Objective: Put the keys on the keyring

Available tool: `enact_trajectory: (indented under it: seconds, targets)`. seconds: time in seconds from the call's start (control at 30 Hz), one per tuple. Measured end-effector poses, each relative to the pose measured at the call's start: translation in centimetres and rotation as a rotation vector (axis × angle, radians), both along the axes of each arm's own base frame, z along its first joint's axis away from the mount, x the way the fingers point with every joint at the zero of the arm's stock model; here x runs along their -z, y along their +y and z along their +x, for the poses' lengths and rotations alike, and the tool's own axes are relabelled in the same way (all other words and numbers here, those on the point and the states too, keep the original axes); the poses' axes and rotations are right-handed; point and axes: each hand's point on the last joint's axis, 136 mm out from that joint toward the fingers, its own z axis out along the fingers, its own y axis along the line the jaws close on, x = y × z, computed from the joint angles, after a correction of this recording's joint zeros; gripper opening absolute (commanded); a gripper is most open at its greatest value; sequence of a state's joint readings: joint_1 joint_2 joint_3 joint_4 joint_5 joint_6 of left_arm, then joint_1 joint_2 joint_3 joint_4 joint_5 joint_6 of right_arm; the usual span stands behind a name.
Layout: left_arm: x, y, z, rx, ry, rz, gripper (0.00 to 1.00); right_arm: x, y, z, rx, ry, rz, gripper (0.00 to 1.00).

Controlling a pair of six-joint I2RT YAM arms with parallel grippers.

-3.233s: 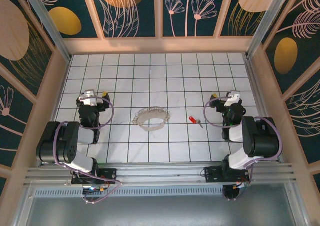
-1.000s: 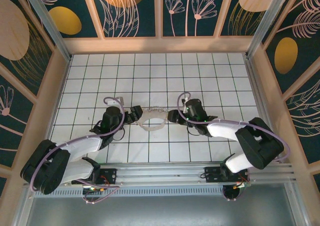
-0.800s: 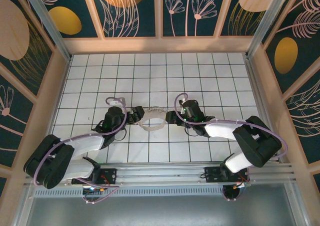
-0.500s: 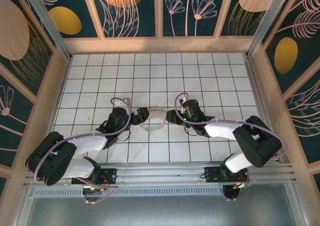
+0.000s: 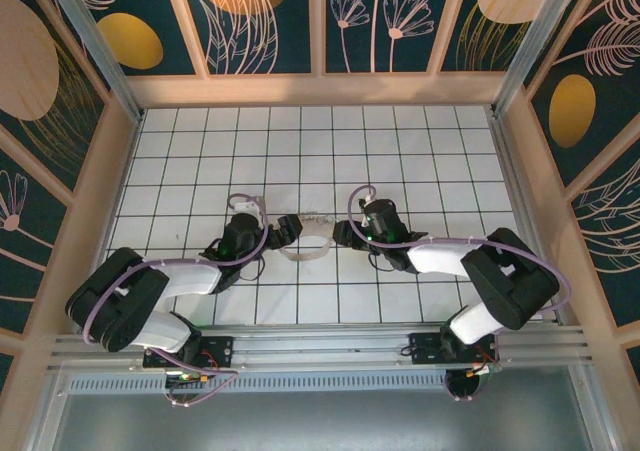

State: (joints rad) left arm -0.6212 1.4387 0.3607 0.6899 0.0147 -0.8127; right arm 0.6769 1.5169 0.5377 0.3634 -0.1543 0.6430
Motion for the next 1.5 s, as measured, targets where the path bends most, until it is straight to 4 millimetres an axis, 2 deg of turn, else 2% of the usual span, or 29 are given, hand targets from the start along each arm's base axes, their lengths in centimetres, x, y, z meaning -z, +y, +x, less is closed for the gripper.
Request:
enact_trajectory:
  seconds: [0.23, 0.4, 0.63, 0.9, 1.07, 1.33, 1.5]
  targets:
    - [0.6, -0.5, 0.6, 0.004, 0.008, 0.002, 0.99, 0.4, 0.0, 0.0, 0.0, 0.009, -0.006, 0.52]
    - [0.8, -0.7, 0.9, 0.004, 0.005, 0.0, 0.98, 0.4, 0.4, 0.4, 0.001, 0.014, -0.003, 0.45]
    - [1.4, -0.9, 1.1, 0.003, 0.012, 0.007, 0.99, 0.8, 1.2, 1.2, 0.001, 0.03, 0.002, 0.34]
    - [1.3, -0.9, 1.8, -0.001, -0.017, 0.041, 0.99, 0.6, 2.5, 2.8, 0.0, 0.027, 0.008, 0.29]
    - [0.9, -1.0, 2.6, -0.003, -0.047, 0.067, 0.99, 0.8, 3.0, 3.4, -0.002, 0.027, 0.004, 0.28]
    - [1.5, -0.9, 3.3, -0.005, -0.051, 0.099, 0.99, 1.4, 3.1, 3.7, 0.001, 0.037, -0.004, 0.3]
    - [0.7, -1.1, 3.6, 0.001, -0.072, 0.101, 0.99, -0.1, 2.8, 3.6, 0.003, 0.0, 0.006, 0.37]
